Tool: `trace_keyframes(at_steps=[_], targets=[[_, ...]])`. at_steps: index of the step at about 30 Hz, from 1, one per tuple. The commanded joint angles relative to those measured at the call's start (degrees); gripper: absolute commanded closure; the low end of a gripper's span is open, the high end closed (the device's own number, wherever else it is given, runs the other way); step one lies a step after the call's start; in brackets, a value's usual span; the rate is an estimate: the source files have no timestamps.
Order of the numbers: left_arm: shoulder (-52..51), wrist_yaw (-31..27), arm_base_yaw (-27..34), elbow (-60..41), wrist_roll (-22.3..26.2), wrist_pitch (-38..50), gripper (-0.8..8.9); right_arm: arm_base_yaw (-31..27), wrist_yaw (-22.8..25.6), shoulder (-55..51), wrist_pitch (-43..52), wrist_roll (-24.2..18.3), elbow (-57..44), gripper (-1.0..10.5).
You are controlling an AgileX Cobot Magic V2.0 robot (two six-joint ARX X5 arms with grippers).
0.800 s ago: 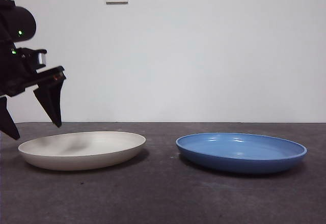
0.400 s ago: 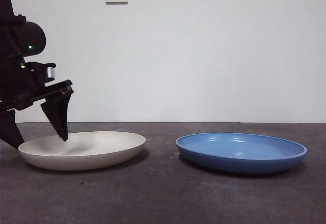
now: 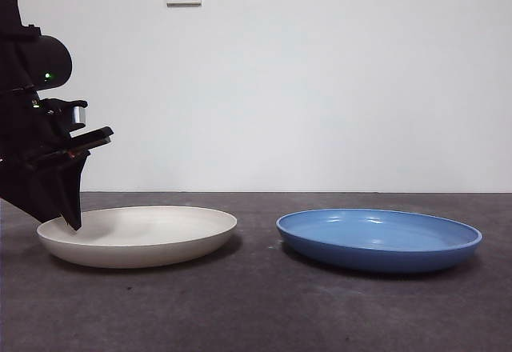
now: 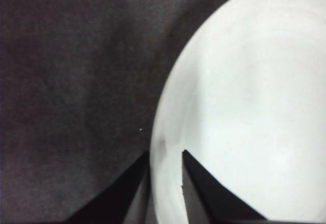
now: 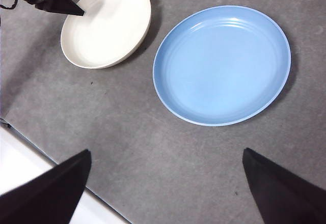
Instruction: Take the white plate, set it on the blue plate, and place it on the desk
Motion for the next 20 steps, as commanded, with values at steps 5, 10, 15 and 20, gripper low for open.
trace_keyframes(at_steps=[5, 10, 15, 20], targets=[[1.2, -1.7, -0.2, 1.1, -0.3, 0.2, 8.05, 0.1, -0.2, 0.2, 0.4, 0.1, 1.0, 4.7], [1.1, -1.8, -0.1, 1.1, -2.5, 0.4, 8.05, 0.1, -0.2, 0.2, 0.4, 0.1, 1.0, 4.7], [-0.6, -1.7, -0.1, 1.4, -2.8, 0.5, 8.05, 0.1, -0.2, 0.2, 0.4, 0.1, 1.0, 4.7], [-4.6, -1.2, -0.1, 2.7, -4.2, 0.2, 8.05, 0.1, -0.2, 0.2, 0.6, 0.1, 1.0, 4.7]])
